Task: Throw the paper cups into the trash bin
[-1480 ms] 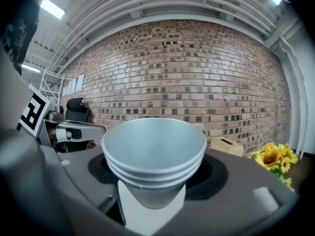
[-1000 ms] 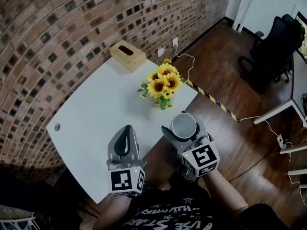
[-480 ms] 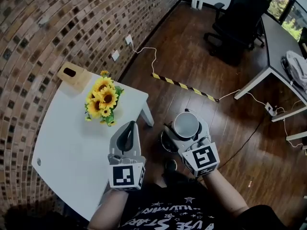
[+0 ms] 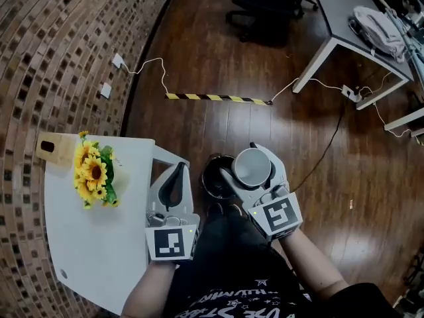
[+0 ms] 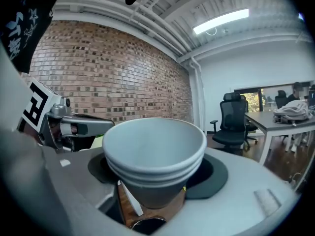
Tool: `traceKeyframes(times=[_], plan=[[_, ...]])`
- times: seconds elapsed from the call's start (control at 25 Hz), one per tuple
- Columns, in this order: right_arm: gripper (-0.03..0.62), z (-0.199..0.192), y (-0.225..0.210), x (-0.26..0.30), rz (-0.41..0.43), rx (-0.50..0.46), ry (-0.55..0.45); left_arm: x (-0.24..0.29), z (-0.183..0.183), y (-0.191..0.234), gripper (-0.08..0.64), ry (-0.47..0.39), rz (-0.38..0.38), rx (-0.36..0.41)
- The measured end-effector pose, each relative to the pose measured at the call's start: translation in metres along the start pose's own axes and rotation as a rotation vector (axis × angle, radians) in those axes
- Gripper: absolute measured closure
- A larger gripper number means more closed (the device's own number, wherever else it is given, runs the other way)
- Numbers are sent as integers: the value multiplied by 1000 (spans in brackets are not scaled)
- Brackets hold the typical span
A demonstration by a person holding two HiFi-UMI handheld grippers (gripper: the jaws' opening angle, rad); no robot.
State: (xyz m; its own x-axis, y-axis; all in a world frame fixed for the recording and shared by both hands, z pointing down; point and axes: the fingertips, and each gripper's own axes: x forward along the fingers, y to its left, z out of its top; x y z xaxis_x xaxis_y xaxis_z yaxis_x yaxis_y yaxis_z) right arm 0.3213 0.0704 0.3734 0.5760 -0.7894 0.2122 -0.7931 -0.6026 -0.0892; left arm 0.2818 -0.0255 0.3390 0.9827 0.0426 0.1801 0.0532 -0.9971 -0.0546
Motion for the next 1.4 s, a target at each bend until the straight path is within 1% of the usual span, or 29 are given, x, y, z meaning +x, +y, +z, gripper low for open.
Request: traceKeyframes(times=[0.08,0.16,0.28,0.36,0.44,0.56,0.68,0.84,1.0,1.24,1.4], plan=[[245,-12,-11,-4,-43,-3,19,12,-13,-8,555,11,-37,-10],[245,-24,-18,-6,-80,5,26,21,-31,-13,555,32,-76,-1],[245,-51,-24,-8,-113,30,50,29,-59,-22,555,52,-127,13],[245,-73,-29,-4,-124,34,70,38,-78,-25,555,65,-141,11],[245,-91,-32,6,-125,31,80,47,-96,-22,555,68,-138,-11],[245,-117,-28,19,-107,26,111,51,-122,-17,555,77,-133,-41],[245,-145,-24,36,-80,25,150,53,-153,-13,555,114,-140,-58],[245,-185,-24,60,-34,14,182,61,-189,-6,555,132,-133,-30],[245,-222,-18,72,25,3,199,67,-231,-6,555,177,-108,-48],[245,-283,-10,83,81,-4,251,71,-296,-14,555,251,-118,-46],[245,-320,-7,91,112,-15,285,79,-332,-18,555,293,-134,-4]])
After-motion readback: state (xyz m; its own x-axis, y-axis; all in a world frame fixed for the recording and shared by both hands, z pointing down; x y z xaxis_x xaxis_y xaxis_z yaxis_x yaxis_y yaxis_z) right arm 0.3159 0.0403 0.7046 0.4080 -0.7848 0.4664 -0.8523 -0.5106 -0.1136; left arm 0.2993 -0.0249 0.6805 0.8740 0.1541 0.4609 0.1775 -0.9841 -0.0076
